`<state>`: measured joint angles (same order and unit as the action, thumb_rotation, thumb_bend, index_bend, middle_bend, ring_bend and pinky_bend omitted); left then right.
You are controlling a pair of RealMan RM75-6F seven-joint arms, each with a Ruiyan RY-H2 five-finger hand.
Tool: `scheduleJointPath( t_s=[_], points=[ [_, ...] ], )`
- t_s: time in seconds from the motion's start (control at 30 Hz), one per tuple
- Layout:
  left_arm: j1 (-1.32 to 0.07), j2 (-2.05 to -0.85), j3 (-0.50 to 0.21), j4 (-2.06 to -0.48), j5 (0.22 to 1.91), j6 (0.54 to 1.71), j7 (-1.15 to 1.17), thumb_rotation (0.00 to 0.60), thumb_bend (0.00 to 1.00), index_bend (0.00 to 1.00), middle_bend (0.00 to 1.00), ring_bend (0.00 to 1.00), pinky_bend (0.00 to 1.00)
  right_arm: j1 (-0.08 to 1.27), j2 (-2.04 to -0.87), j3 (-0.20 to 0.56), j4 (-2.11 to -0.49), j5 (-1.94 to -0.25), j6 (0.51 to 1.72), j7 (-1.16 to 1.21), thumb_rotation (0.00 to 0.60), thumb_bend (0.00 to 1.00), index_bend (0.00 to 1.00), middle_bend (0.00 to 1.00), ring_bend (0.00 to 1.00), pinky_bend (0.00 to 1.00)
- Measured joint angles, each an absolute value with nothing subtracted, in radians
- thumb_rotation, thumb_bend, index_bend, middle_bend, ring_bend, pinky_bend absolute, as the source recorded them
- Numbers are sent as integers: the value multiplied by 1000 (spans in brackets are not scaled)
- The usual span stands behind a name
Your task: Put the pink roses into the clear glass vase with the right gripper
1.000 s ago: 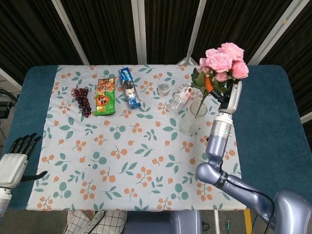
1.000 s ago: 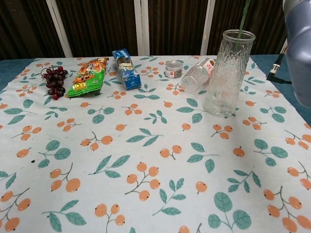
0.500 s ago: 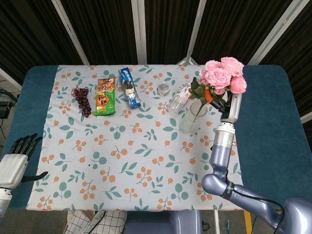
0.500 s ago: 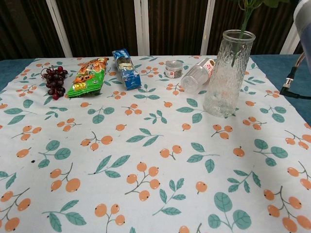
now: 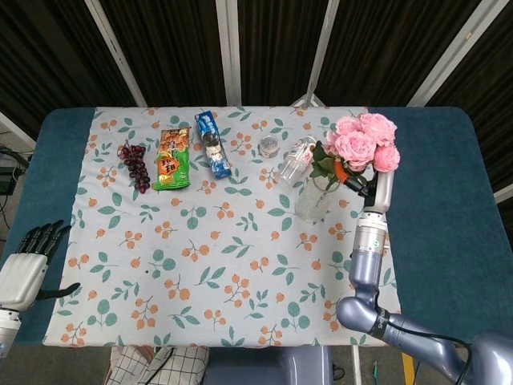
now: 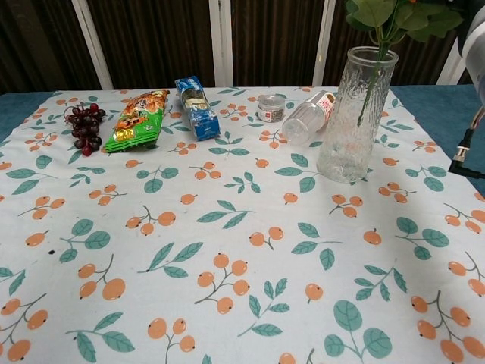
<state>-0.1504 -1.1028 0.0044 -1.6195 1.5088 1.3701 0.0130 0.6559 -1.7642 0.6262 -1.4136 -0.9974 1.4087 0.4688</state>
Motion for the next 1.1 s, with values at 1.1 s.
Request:
scheduleJointPath(
  t_s=[1.1],
  points=[
    [-155, -1098, 6, -1624, 1503, 1360, 5, 600, 0, 0, 0, 0, 0, 629, -1810, 586, -1363, -1019, 1369, 438, 600, 307, 76, 283, 182, 180]
  ],
)
